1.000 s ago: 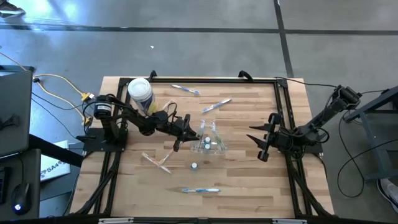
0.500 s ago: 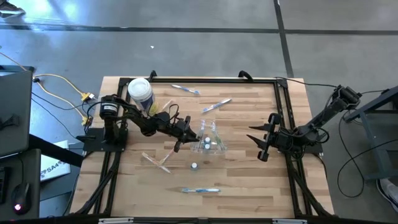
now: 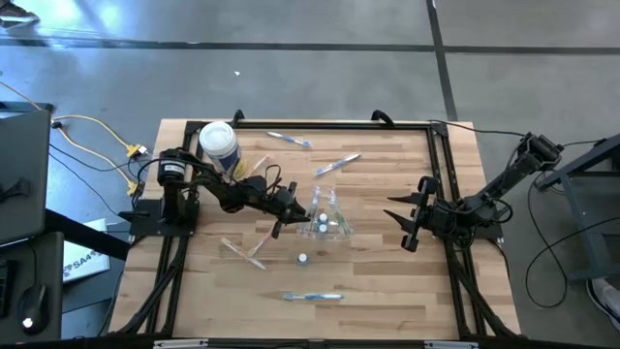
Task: Pick & Place toothbrushing station
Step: Put the green toothbrush into the transparent organizer
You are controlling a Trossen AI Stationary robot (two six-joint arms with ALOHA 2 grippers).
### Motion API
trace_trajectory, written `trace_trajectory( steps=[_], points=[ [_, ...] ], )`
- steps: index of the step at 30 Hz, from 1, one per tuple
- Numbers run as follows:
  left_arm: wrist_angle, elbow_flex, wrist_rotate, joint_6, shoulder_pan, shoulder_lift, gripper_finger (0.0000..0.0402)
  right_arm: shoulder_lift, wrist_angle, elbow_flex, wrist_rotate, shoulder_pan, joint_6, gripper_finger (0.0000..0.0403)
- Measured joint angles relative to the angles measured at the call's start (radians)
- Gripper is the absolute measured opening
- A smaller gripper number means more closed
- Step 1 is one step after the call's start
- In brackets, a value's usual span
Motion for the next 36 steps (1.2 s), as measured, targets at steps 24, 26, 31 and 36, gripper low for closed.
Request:
trace_trajectory(
  steps=[24, 26, 31, 36],
  points=[
    [-0.053, 0.031, -0.001, -0.018, -0.033, -0.001, 0.0057, 0.0, -0.001, 0.0, 0.0, 0.0, -0.011, 0.0133],
    [-0.054, 0.031, 0.001, -0.029, -0.033, -0.001, 0.0065, 0.0, -0.001, 0.0, 0.002, 0.0, -0.011, 0.0133],
    [-0.053, 0.031, 0.001, -0.03, -0.033, -0.001, 0.0116, 0.0, -0.001, 0.0, 0.005, 0.0, -0.011, 0.0133],
    [-0.054, 0.031, 0.0, -0.019, -0.033, -0.002, 0.0168, 0.0, -0.001, 0.0, 0.005, 0.0, -0.011, 0.0133]
  ],
)
